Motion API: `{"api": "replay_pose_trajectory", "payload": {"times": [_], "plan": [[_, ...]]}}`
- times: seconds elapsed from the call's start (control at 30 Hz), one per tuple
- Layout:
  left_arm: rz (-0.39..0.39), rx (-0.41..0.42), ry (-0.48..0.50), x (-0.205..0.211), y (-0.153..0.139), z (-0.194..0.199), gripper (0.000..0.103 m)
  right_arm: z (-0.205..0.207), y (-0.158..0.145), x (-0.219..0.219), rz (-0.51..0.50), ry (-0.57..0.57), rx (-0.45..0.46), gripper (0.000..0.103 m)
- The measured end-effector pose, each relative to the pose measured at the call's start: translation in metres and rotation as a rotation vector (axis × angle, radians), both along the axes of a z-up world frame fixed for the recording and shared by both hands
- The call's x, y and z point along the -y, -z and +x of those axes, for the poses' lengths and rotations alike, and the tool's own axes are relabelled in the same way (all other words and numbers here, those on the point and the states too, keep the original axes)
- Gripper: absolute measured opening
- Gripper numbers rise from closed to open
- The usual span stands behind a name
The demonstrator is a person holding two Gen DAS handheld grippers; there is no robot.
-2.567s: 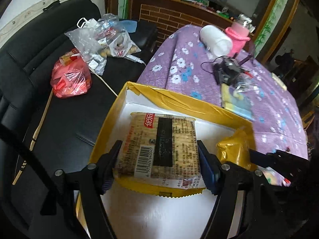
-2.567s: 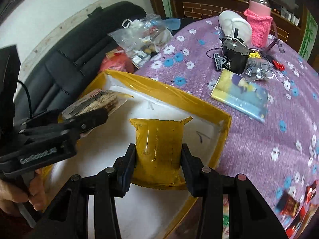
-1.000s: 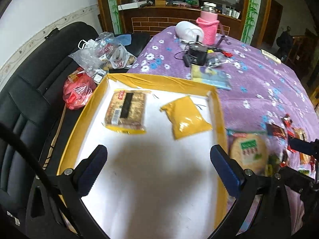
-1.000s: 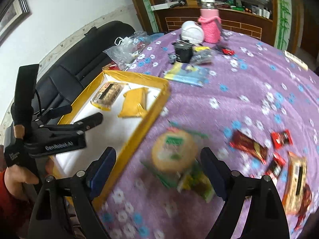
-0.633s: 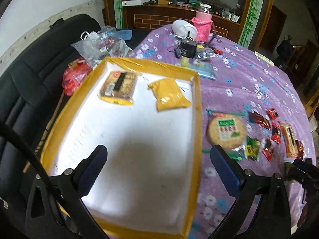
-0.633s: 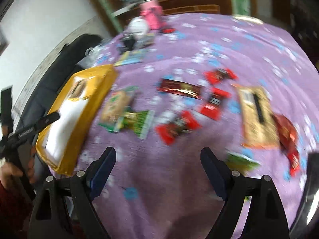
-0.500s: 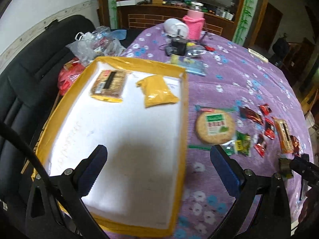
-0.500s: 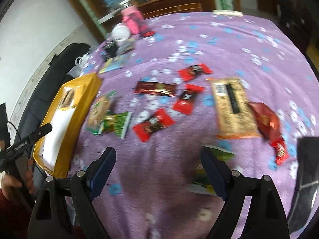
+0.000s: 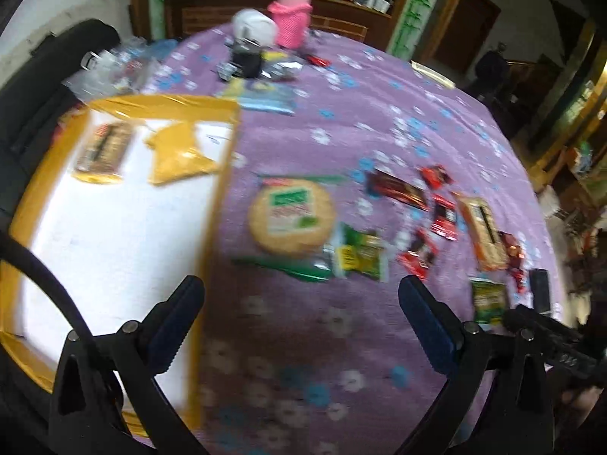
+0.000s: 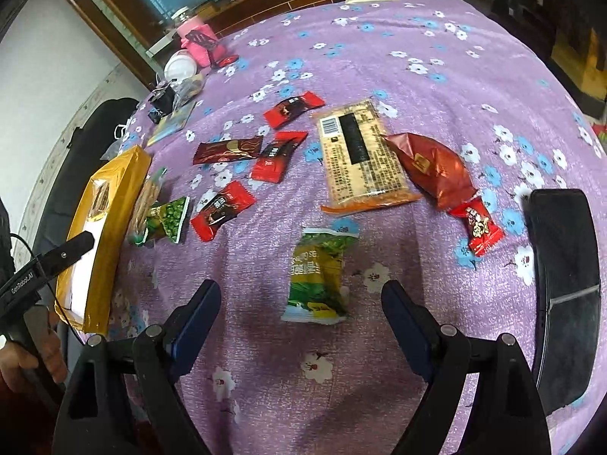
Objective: Organize snacks
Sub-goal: 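Move both tools back over the snacks on the table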
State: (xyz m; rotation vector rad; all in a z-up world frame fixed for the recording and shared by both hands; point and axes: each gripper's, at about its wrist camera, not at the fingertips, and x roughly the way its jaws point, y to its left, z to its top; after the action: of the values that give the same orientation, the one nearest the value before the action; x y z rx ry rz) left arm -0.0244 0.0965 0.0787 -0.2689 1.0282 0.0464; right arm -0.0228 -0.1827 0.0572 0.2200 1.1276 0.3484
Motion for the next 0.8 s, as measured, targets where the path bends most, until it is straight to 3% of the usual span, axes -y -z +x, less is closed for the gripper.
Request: {"api": "replay_pose_trajectory", "payload": {"times": [0.1, 0.3, 0.4, 0.7, 0.73, 0.77, 0.8], "plan": [[-0.021, -0.019, 0.037, 0.02, 0.004, 0.014, 0.087, -0.001, 0.001, 0.0, -0.002, -0.007, 0.006, 0.086], [-0.086, -0.039, 0.07, 0.04, 0.021, 0.041, 0.082, 0.0, 0.002, -0.004, -0.033, -0.037, 0.016, 0.073], [-0.086, -0.063, 0.067, 0.04, 0.033, 0.053, 0.073, 0.003, 0.007, -0.009, -0.06, -0.054, 0.01, 0.065], [-0.038, -0.08, 0.081, 0.04, 0.044, 0.075, 0.063, 0.008, 0.005, -0.009, -0.078, -0.058, 0.025, 0.064], [-0.031, -0.079, 0.084, 0.04, 0.044, 0.076, 0.055, 0.012, 0.004, -0.007, -0.069, -0.049, 0.027, 0.064], [-0.034, -0.086, 0.097, 0.041, 0.044, 0.078, 0.041, 0.016, 0.003, -0.003, -0.061, -0.031, 0.026, 0.064], [-0.047, -0.093, 0.106, 0.042, 0.045, 0.078, 0.036, 0.02, 0.001, 0.0, -0.058, -0.011, 0.028, 0.064]]}}
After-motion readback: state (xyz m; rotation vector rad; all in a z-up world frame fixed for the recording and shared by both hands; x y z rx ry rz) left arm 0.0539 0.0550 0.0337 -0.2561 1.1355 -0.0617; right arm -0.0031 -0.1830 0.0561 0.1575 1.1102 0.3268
